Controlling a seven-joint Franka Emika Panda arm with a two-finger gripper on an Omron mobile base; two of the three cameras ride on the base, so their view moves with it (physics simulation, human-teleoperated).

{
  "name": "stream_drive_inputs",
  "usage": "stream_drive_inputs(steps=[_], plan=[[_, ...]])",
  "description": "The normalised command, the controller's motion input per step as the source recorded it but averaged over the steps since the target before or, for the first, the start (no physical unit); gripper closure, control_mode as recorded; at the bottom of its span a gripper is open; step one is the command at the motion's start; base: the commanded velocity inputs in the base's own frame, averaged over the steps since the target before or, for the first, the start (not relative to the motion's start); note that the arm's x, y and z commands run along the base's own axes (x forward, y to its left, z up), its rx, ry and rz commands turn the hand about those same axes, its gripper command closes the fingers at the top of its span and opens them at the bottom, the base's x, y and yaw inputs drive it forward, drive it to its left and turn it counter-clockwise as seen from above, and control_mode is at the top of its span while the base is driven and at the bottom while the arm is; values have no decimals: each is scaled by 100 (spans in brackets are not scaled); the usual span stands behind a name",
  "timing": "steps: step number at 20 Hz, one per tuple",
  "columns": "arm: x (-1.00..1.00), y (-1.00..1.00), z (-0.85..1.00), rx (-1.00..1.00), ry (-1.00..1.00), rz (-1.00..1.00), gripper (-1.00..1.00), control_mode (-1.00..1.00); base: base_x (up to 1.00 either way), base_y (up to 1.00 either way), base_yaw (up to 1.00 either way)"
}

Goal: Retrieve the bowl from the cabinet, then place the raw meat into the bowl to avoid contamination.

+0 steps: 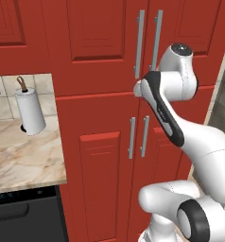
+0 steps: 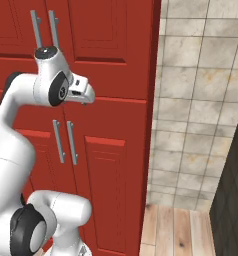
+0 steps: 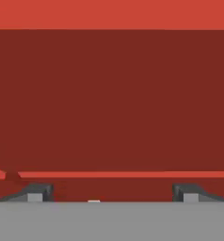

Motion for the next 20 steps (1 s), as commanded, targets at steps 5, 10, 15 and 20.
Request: stream_drive_inputs(steps=[5, 10, 15, 20], plan=[[29, 35, 46, 1, -32, -6, -100, -100, 0, 0, 0], [36, 17, 58, 6, -32, -4, -100, -100, 0, 0, 0], [24, 0, 60, 5, -25, -1, -100, -100, 0, 0, 0], [31, -1, 15, 2, -11, 3, -100, -100, 0, 0, 0]])
